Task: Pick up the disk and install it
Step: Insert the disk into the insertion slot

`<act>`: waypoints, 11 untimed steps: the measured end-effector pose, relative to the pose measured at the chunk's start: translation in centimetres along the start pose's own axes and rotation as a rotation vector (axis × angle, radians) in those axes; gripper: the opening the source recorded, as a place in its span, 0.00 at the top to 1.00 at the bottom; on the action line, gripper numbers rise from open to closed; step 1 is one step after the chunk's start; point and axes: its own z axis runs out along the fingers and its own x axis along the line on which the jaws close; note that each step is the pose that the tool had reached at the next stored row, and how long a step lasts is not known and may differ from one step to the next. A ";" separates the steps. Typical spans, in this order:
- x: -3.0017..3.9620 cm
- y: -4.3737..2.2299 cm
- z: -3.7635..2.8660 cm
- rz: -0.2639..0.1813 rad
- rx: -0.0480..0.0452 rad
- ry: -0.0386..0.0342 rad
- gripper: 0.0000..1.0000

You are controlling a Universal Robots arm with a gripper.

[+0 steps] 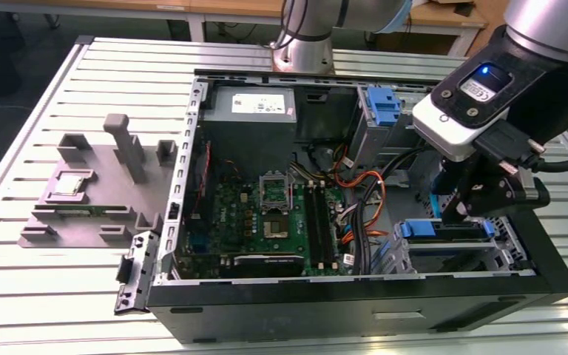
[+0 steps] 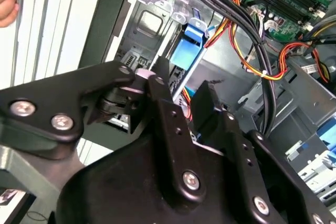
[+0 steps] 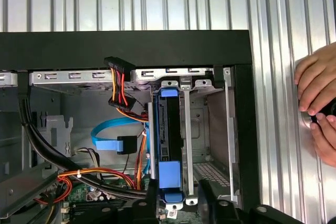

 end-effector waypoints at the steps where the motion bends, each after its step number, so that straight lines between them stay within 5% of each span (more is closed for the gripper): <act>1: 0.00 0.00 0.01 0.000 0.0000 0.0002 0.58; 3: 0.00 0.00 0.02 0.000 0.0000 0.0002 0.70; 11: 0.00 0.00 0.04 0.000 0.0000 0.0002 0.90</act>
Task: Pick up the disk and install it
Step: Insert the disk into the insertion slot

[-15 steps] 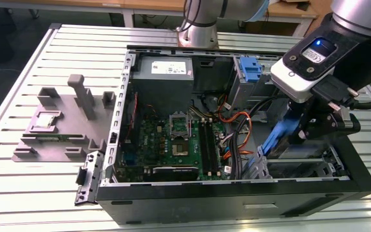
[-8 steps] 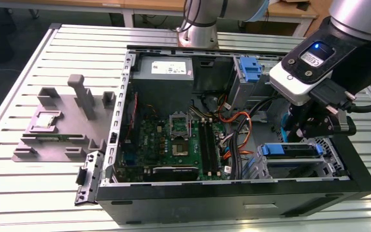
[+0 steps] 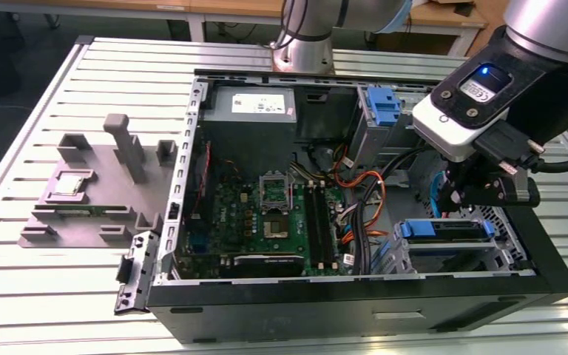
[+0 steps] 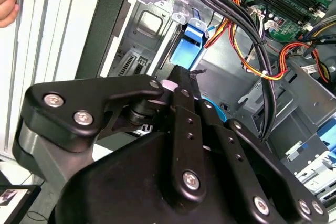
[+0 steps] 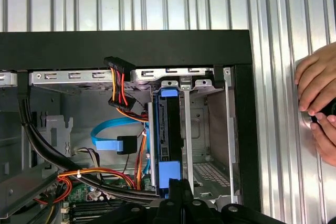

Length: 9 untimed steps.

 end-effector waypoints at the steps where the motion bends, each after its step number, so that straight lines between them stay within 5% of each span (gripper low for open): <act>1: 0.00 0.00 0.00 0.000 0.0000 0.0000 0.90; 9: 0.01 0.00 0.06 0.000 0.0000 0.0002 0.90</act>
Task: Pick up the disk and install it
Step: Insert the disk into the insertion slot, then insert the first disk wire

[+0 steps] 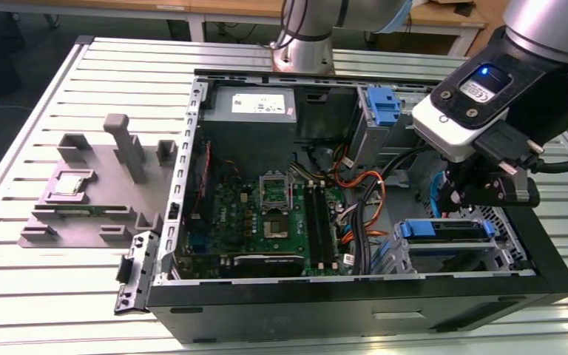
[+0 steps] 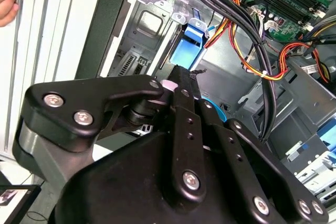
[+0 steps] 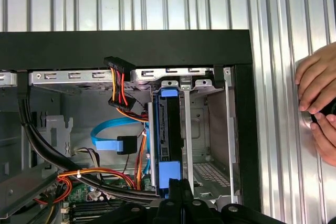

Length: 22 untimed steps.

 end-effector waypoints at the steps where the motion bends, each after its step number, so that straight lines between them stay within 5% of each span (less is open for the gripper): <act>1: 0.01 -0.01 0.12 0.000 0.0000 0.0004 0.90; 22: 0.09 -0.05 1.10 0.000 0.0000 -0.0002 0.90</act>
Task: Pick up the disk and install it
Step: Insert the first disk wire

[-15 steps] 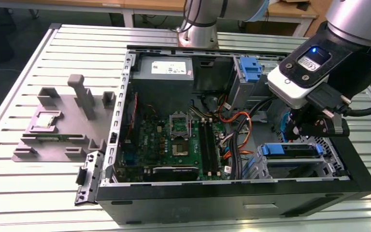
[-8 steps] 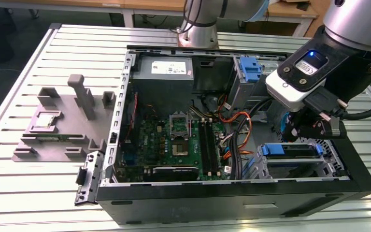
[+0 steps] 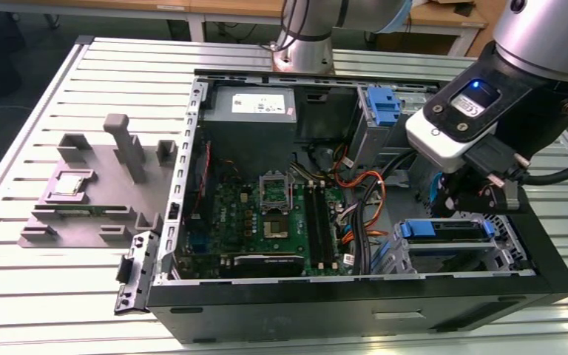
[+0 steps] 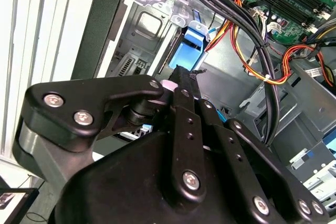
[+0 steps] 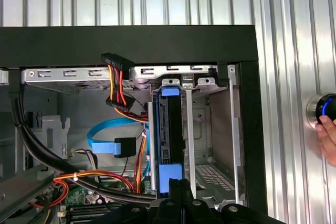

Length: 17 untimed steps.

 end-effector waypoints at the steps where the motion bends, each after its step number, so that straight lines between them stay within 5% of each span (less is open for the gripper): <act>1: 0.00 0.00 0.04 0.000 0.0000 0.0000 0.90; 17: 0.04 -0.02 0.51 0.000 0.0000 0.0000 0.90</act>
